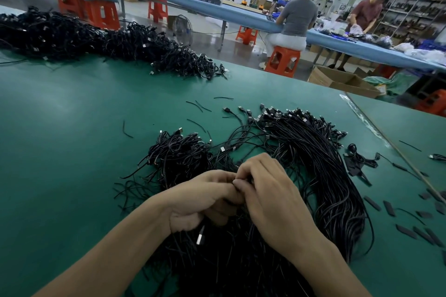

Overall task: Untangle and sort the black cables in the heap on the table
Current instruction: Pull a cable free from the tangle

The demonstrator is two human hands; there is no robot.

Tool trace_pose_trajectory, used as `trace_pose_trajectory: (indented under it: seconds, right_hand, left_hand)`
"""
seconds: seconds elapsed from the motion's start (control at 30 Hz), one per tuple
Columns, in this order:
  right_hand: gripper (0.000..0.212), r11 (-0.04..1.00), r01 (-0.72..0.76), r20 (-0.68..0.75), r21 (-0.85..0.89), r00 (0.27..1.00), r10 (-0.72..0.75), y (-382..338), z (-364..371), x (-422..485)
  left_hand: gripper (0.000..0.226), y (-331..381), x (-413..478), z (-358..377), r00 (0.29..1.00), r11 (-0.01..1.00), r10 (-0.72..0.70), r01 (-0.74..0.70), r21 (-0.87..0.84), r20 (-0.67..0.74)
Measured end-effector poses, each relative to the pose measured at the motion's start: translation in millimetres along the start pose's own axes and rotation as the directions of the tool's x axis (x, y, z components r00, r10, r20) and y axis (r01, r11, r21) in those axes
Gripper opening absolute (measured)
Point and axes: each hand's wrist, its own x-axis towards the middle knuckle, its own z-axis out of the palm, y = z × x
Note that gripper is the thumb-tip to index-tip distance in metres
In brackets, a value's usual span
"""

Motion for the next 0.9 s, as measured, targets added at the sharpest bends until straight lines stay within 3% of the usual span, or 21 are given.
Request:
trace_pose_trajectory:
  seconds: [0.17, 0.33, 0.57, 0.8, 0.9]
  right_hand:
    - [0.012, 0.988, -0.082, -0.135, 0.130, 0.986, 0.100, 5.0, 4.5, 0.9]
    - [0.016, 0.948, -0.106, -0.235, 0.301, 0.955, 0.181, 6.8, 5.5, 1.8]
    - [0.004, 0.998, -0.063, -0.206, 0.010, 0.977, 0.064, 5.7, -2.7, 1.0]
    - [0.029, 0.991, -0.033, -0.112, -0.131, 0.994, 0.018, 7.1, -15.8, 2.3]
    - [0.013, 0.978, 0.017, -0.103, -0.208, 0.994, -0.039, 8.8, -19.1, 4.6]
  left_hand:
    - [0.029, 0.5, 0.1, 3.0, 0.999, 0.958, 0.041, -0.045, -0.283, -0.020]
    - [0.026, 0.7, 0.6, 11.1, 0.980, 0.958, 0.189, -0.198, -0.208, -0.060]
    - [0.024, -5.2, 3.2, 13.0, 0.978, 0.943, 0.158, -0.191, -0.271, -0.139]
    - [0.024, -2.9, 4.3, 8.6, 0.984, 0.937, 0.091, -0.137, -0.322, -0.152]
    - [0.024, -3.4, 4.7, 7.3, 0.987, 0.939, 0.077, -0.119, -0.322, -0.140]
